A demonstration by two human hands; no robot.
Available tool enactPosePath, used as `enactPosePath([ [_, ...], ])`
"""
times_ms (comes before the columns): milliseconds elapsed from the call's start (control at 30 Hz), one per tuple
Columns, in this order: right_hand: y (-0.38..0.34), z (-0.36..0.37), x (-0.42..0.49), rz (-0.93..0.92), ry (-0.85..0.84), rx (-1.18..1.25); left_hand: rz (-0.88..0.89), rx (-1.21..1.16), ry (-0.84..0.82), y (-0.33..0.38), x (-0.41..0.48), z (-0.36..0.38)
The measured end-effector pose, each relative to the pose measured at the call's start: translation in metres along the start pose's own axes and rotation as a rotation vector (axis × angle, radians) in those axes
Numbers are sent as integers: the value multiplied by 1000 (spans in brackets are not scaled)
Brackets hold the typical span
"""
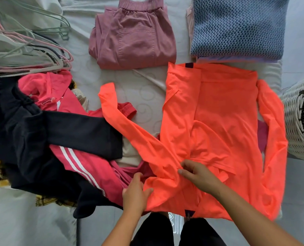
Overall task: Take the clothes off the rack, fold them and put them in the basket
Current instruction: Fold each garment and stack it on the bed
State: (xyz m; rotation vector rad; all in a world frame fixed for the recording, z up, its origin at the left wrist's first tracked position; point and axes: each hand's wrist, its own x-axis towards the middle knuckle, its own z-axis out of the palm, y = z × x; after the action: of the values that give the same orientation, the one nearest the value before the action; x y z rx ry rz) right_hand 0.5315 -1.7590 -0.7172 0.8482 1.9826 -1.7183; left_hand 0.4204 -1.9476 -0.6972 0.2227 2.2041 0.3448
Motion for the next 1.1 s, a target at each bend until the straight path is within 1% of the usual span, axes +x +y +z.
enactPosePath([
  [33,0,0,-1,-6,8,15,16,-67,-21,0,1,-3],
  [67,-1,-1,-3,4,14,35,49,-80,-38,-1,1,-4],
  [133,0,-5,-6,15,29,70,156,31,-52,-2,-2,-5],
  [167,0,-5,-7,27,34,81,187,18,-63,-3,-5,-4],
  [200,-1,-6,-8,43,37,91,215,-53,-101,-4,-9,-2],
  [267,-1,-7,-10,47,42,102,299,-222,-236,-8,-21,4],
  [300,-1,-9,-9,47,48,106,326,-254,-320,-9,-29,10],
  [333,2,-10,-9,60,52,114,316,-297,-414,-11,-39,18],
  [400,9,-11,-9,80,40,83,248,-157,-615,-17,-55,31],
  [433,12,-11,-10,88,26,44,229,-18,-682,-21,-59,38],
  [467,15,-10,-10,108,14,16,185,61,-720,-24,-58,45],
  [500,18,-8,-10,124,2,-9,135,38,-726,-24,-56,47],
  [533,20,-6,-10,138,3,-37,107,-35,-696,-22,-53,45],
  [567,22,-4,-10,145,11,-66,99,-116,-628,-20,-46,40],
  [633,21,0,-8,150,42,-94,92,-130,-434,-10,-27,21],
  [667,19,2,-9,146,54,-110,70,-168,-289,-5,-14,6],
  [767,17,9,-9,125,73,-191,28,-400,274,13,42,-55],
  [800,17,11,-9,124,78,-228,34,-411,415,23,64,-78],
  [833,18,13,-8,118,84,-261,29,-369,493,32,85,-97],
  [900,18,17,-7,102,102,-314,-22,-207,517,55,124,-122],
  [967,21,20,-6,102,132,-325,-53,12,477,72,149,-131],
  [1000,22,21,-7,118,138,-324,-60,69,461,77,158,-135],
  [1033,23,22,-6,120,143,-324,-66,79,461,79,166,-139],
  [1100,25,23,-5,122,154,-330,-68,-48,484,73,176,-148],
])
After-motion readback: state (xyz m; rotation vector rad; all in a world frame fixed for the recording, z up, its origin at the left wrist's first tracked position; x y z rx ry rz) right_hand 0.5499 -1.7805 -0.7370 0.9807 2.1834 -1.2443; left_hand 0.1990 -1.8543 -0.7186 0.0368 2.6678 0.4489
